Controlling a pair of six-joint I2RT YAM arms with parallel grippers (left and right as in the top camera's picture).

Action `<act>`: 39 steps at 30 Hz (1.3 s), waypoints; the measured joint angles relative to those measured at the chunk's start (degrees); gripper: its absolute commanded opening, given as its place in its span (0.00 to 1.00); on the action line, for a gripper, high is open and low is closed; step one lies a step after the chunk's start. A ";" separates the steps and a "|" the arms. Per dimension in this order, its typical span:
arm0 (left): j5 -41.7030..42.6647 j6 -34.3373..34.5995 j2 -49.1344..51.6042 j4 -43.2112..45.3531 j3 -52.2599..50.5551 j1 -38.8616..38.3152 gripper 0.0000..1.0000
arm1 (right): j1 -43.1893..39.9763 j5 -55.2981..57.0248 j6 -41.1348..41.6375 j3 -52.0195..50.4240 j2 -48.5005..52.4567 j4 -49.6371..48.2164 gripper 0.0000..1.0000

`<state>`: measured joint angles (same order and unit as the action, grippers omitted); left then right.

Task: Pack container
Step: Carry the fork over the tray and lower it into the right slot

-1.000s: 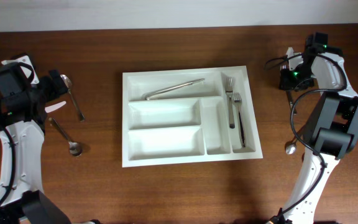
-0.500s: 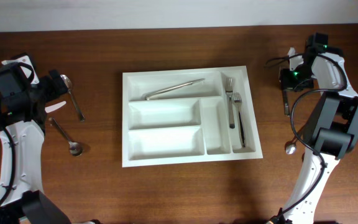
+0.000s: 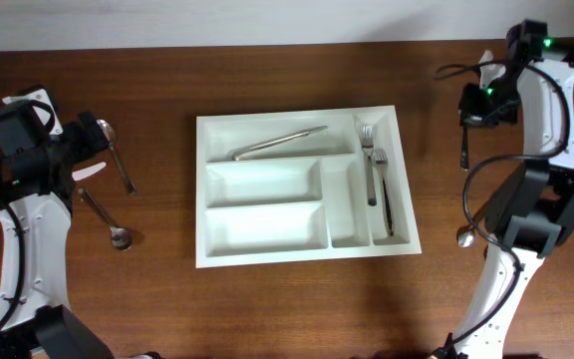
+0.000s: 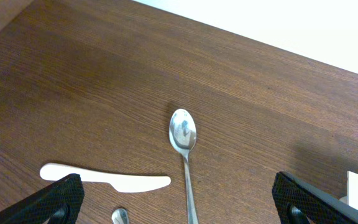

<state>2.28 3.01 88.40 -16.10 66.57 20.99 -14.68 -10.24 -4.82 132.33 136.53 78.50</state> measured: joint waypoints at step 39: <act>0.00 0.00 0.00 0.00 0.00 0.00 0.99 | 24.15 7.45 13.03 -25.31 -10.78 -8.90 0.16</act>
<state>2.28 3.01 88.40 -16.10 66.57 20.99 9.47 -2.79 8.21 107.02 125.75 69.60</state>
